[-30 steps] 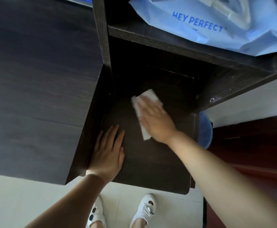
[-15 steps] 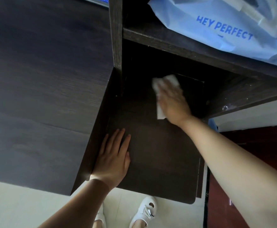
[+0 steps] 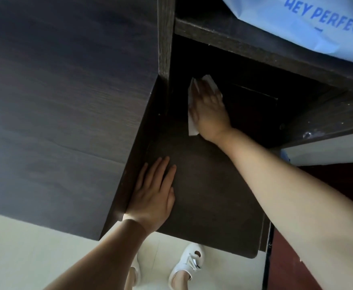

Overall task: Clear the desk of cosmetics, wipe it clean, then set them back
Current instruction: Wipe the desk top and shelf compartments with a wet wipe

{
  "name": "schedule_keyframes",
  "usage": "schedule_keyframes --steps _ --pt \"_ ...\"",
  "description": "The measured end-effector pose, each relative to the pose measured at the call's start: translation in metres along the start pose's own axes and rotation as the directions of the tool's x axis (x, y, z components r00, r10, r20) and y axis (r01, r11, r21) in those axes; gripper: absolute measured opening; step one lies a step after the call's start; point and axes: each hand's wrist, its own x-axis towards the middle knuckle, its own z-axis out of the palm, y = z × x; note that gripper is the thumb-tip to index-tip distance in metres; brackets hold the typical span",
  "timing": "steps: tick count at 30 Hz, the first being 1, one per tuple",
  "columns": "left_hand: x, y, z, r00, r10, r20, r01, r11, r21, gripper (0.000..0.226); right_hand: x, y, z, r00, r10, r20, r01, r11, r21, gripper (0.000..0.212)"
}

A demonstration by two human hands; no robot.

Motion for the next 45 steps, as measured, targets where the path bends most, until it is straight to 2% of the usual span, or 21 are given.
schedule_keyframes --steps 2,4,8,9,11,13,14,17,19,21,23,26,29,33,35,37,38,39,41,43,45 --pt "0.0 0.0 0.0 1.0 0.004 -0.01 -0.004 1.0 -0.012 0.05 -0.045 -0.022 0.002 0.965 -0.262 -0.019 0.262 0.965 -0.03 0.055" --pt "-0.001 -0.001 0.0 1.0 0.009 -0.014 -0.009 1.0 -0.016 0.051 -0.102 -0.034 0.009 0.883 -0.458 0.102 0.461 0.887 -0.018 0.056" --pt "-0.002 -0.002 0.0 0.999 0.024 -0.038 -0.026 0.999 -0.035 0.05 -0.106 0.006 -0.009 0.733 -0.621 0.277 0.651 0.759 -0.023 0.055" --pt "-0.003 -0.002 0.0 0.999 0.023 -0.046 -0.025 0.999 -0.04 0.05 -0.089 0.015 -0.012 0.779 -0.572 0.257 0.603 0.796 -0.052 0.054" --pt "-0.004 -0.002 0.0 0.998 0.027 -0.055 -0.029 0.999 -0.041 0.049 -0.059 0.03 -0.016 0.959 -0.244 0.141 0.251 0.967 -0.036 0.053" --pt "-0.003 -0.001 0.0 0.998 0.032 -0.057 -0.034 0.999 -0.029 0.05 -0.055 0.017 -0.011 0.981 0.175 0.084 -0.18 0.982 0.052 0.053" --pt "-0.003 -0.002 0.0 0.998 0.037 -0.056 -0.039 0.999 -0.028 0.05 -0.065 0.0 -0.004 0.969 0.237 0.062 -0.241 0.969 0.062 0.053" --pt "-0.017 -0.005 -0.002 0.994 0.088 -0.064 -0.092 0.994 -0.064 0.048 -0.131 -0.05 0.012 0.989 -0.138 0.048 0.138 0.99 0.004 0.055" --pt "-0.051 -0.009 0.0 0.987 0.153 -0.053 -0.155 0.987 -0.046 0.048 -0.172 -0.064 0.013 0.897 -0.389 0.21 0.397 0.918 0.006 0.057" --pt "-0.094 -0.014 0.004 0.979 0.203 -0.014 -0.204 0.979 -0.011 0.049 -0.174 -0.055 0.005 0.815 -0.5 0.292 0.516 0.856 0.027 0.056" --pt "-0.128 -0.021 0.007 0.981 0.193 0.014 -0.193 0.981 0.006 0.05 -0.14 -0.047 -0.002 0.836 -0.472 0.279 0.489 0.872 0.007 0.055" --pt "-0.144 -0.032 0.007 0.999 0.042 -0.008 -0.043 0.998 -0.051 0.049 -0.077 -0.056 -0.003 0.975 -0.104 0.199 0.094 0.994 0.058 0.054" --pt "-0.142 -0.043 -0.003 0.969 -0.219 -0.115 0.189 0.956 -0.226 0.044 -0.075 -0.097 0.02 0.99 0.117 0.08 -0.121 0.992 0.042 0.053" --pt "-0.13 -0.052 -0.018 0.798 -0.59 -0.122 0.442 0.71 -0.549 0.044 -0.169 -0.143 0.04 0.959 -0.26 0.11 0.264 0.964 -0.026 0.058" --pt "-0.122 -0.051 -0.023 0.735 -0.678 0.0 0.51 0.554 -0.658 0.048 -0.2 -0.134 0.035 0.826 -0.532 0.186 0.537 0.843 0.024 0.053" --pt "-0.115 -0.049 -0.028 0.715 -0.697 0.057 0.521 0.477 -0.708 0.051 -0.19 -0.101 0.021 0.701 -0.663 0.264 0.679 0.733 0.037 0.052" --pt "-0.114 -0.049 -0.03 0.704 -0.707 0.069 0.522 0.449 -0.725 0.051 -0.175 -0.087 0.015 0.736 -0.613 0.288 0.636 0.772 0.016 0.053" --pt "-0.113 -0.048 -0.031 0.691 -0.718 0.081 0.525 0.422 -0.74 0.052 -0.158 -0.074 0.013 0.844 -0.478 0.244 0.5 0.866 -0.03 0.053" --pt "-0.113 -0.049 -0.031 0.672 -0.731 0.114 0.524 0.361 -0.771 0.053 -0.136 -0.052 0.007 0.997 -0.028 0.069 0.03 0.999 -0.027 0.052" --pt "-0.115 -0.051 -0.032 0.668 -0.728 0.153 0.515 0.305 -0.801 0.055 -0.147 -0.06 0.01 0.956 0.291 0.024 -0.291 0.956 0.025 0.052" --pt "-0.117 -0.054 -0.034 0.662 -0.725 0.192 0.512 0.25 -0.822 0.055 -0.187 -0.092 0.021 0.972 0.236 0.0 -0.236 0.972 0.011 0.053"
